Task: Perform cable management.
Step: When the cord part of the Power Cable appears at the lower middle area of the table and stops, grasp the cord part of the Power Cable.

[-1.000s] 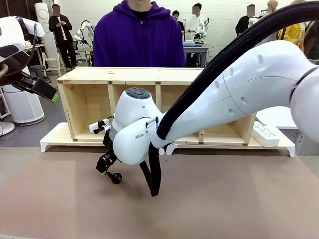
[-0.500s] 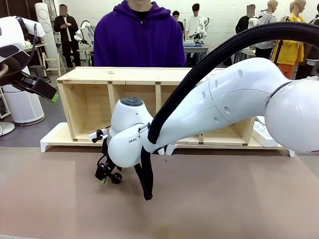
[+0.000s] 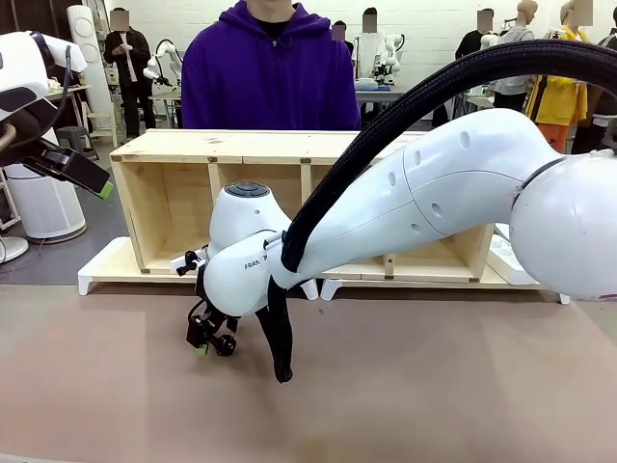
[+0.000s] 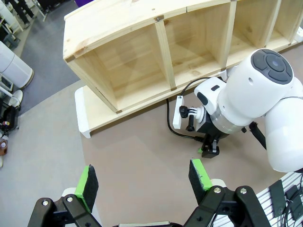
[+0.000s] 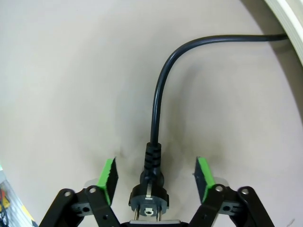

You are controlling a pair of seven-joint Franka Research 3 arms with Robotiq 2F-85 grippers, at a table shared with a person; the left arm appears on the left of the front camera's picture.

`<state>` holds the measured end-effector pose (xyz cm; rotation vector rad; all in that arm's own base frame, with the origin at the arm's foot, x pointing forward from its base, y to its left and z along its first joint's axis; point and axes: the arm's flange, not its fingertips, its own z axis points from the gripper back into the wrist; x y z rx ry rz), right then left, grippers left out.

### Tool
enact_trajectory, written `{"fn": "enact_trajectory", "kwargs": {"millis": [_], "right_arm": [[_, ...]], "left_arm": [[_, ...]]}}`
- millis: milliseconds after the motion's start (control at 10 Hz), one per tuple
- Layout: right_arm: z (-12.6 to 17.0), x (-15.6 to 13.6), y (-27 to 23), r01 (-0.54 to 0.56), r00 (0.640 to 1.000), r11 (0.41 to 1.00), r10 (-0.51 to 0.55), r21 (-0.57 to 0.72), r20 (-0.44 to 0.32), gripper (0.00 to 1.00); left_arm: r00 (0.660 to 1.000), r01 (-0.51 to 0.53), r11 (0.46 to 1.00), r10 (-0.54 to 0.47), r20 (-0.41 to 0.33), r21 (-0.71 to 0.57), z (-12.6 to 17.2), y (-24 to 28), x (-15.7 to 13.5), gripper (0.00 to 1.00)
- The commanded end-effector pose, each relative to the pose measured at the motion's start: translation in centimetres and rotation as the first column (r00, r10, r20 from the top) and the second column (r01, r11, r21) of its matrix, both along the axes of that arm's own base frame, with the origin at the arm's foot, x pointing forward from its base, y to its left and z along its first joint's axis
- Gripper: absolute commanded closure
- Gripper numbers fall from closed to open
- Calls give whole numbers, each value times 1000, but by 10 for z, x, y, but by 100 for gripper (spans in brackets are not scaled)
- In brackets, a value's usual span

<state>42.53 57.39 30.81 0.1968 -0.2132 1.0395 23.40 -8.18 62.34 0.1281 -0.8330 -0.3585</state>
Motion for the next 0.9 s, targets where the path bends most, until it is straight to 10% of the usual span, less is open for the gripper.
{"fn": "enact_trajectory", "kwargs": {"millis": [0, 600, 800], "right_arm": [[-1, 3, 7, -16, 999, 1000, 17, -20, 31, 30], [-1, 7, 11, -36, 999, 999, 36, 2, 34, 30], [0, 7, 10, -16, 1000, 999, 16, -37, 22, 49]], "left_arm": [[1000, 5, 1000, -6, 9, 9, 1, 0, 1, 0], [1000, 5, 1000, -6, 9, 9, 1, 0, 1, 0], [1000, 5, 1000, -6, 9, 9, 1, 0, 1, 0]]}}
